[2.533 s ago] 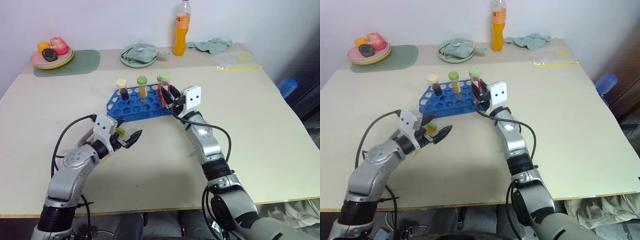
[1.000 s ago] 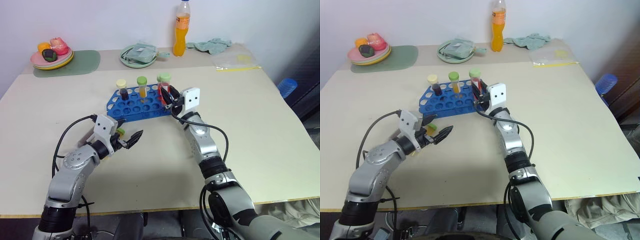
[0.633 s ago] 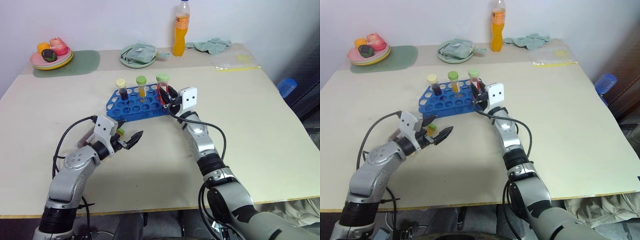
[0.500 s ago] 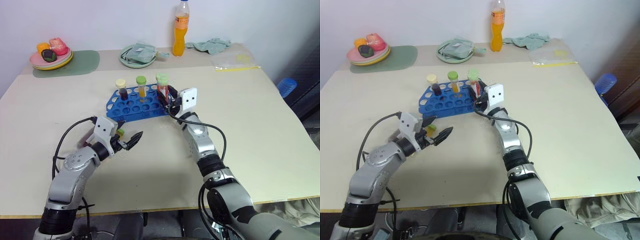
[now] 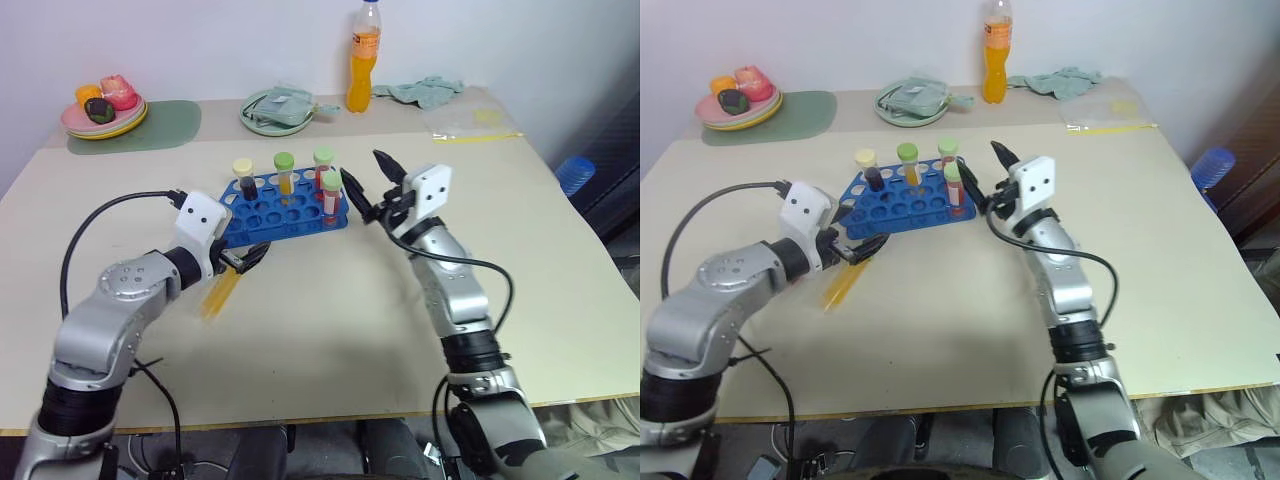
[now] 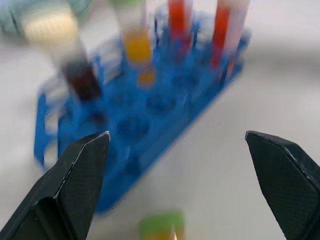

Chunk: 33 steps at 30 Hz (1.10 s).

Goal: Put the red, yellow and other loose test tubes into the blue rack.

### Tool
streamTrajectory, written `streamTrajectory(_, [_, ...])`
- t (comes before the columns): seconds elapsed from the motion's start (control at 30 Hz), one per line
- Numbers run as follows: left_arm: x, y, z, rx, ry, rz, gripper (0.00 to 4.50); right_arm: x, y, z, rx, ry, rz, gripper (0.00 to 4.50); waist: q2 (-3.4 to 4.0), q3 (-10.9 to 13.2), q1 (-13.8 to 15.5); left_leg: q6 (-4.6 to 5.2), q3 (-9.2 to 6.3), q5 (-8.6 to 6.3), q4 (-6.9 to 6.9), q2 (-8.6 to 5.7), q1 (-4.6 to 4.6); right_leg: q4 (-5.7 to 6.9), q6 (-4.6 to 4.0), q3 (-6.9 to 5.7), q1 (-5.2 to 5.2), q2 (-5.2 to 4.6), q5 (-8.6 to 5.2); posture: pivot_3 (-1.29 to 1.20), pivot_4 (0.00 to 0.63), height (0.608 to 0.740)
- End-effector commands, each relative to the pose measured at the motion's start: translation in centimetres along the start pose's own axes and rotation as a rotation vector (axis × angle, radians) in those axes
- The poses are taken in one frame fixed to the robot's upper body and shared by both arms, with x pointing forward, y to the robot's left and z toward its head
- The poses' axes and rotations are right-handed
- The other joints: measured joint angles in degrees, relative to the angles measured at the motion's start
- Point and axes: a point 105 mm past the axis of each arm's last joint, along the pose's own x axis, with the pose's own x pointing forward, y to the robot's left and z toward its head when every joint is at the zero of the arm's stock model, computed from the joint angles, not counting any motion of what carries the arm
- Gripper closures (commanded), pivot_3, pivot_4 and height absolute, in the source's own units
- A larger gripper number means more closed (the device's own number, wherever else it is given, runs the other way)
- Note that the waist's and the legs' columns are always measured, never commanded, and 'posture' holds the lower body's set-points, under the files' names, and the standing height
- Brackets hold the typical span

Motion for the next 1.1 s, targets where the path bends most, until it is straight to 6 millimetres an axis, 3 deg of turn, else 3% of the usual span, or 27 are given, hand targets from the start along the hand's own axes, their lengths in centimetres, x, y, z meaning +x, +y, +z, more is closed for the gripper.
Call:
streamTrajectory(0.03, [-0.8,-0.2,0.0,-0.024,0.221,-0.009,0.00,-0.5,0.8,2.2,-0.042,-0.028,0.114,1.01,0.00,0.04,-0.03,0.00,-0.03,0.00,0.01,0.01,-0.01,0.01,0.00,-0.02,0.00,0.02,0.00,0.00,0.150,0.740])
streamTrajectory(0.1, [-0.7,0.6,-0.7,-0.036,0.386,0.008,0.00,-1.4,1.7,2.1,-0.079,0.012,0.208,1.01,-0.03,0.06,0.21,0.00,-0.02,0.00,0.03,-0.01,0.01,0.01,0.00,-0.02,0.06,0.02,0.00,0.00,0.150,0.740])
streamTrajectory(0.17, [-0.8,0.9,-0.6,-0.013,0.447,0.018,0.00,-2.3,2.6,2.0,-0.090,0.049,0.299,1.01,-0.02,0.05,0.16,0.02,-0.03,-0.01,0.07,-0.01,0.01,-0.02,0.01,-0.06,0.11,0.01,-0.01,0.00,0.150,0.740])
streamTrajectory(0.37, [0.3,0.5,-0.9,-0.051,0.514,-0.029,0.00,-5.6,5.6,1.6,-0.064,0.175,0.545,1.01,-0.05,0.07,0.24,0.03,-0.03,-0.02,0.05,0.00,0.02,-0.06,0.02,-0.03,0.09,-0.01,-0.01,0.00,0.150,0.740])
streamTrajectory(0.7, [1.3,-0.2,-1.8,-0.066,0.594,-0.016,0.00,-6.6,6.3,1.3,-0.067,0.231,0.575,1.01,-0.08,0.07,0.42,0.03,-0.06,-0.02,0.11,-0.03,-0.01,-0.07,0.02,-0.03,0.11,-0.07,-0.01,0.00,0.150,0.740])
streamTrajectory(0.83, [1.0,-0.5,-2.5,-0.056,0.624,-0.012,1.25,-6.8,6.7,1.2,-0.063,0.244,0.596,0.90,-0.08,0.07,0.33,0.03,-0.05,-0.01,0.11,-0.03,-0.01,-0.06,0.02,-0.02,0.09,-0.07,-0.01,0.00,0.150,0.740])
streamTrajectory(1.0, [0.7,-0.1,-2.8,-0.046,0.640,0.025,3.66,-6.8,6.7,1.0,-0.062,0.248,0.604,0.90,-0.09,0.07,0.45,0.03,-0.05,-0.01,0.12,-0.03,-0.01,-0.06,0.02,-0.02,0.10,-0.08,-0.01,0.00,0.150,0.740])
streamTrajectory(1.1, [0.1,0.4,-2.1,-0.040,0.625,0.039,3.77,-6.8,6.7,1.0,-0.063,0.248,0.608,0.90,-0.09,0.07,0.33,0.03,-0.05,-0.01,0.12,-0.04,-0.02,-0.06,0.02,-0.01,0.09,-0.08,-0.01,0.00,0.150,0.740])
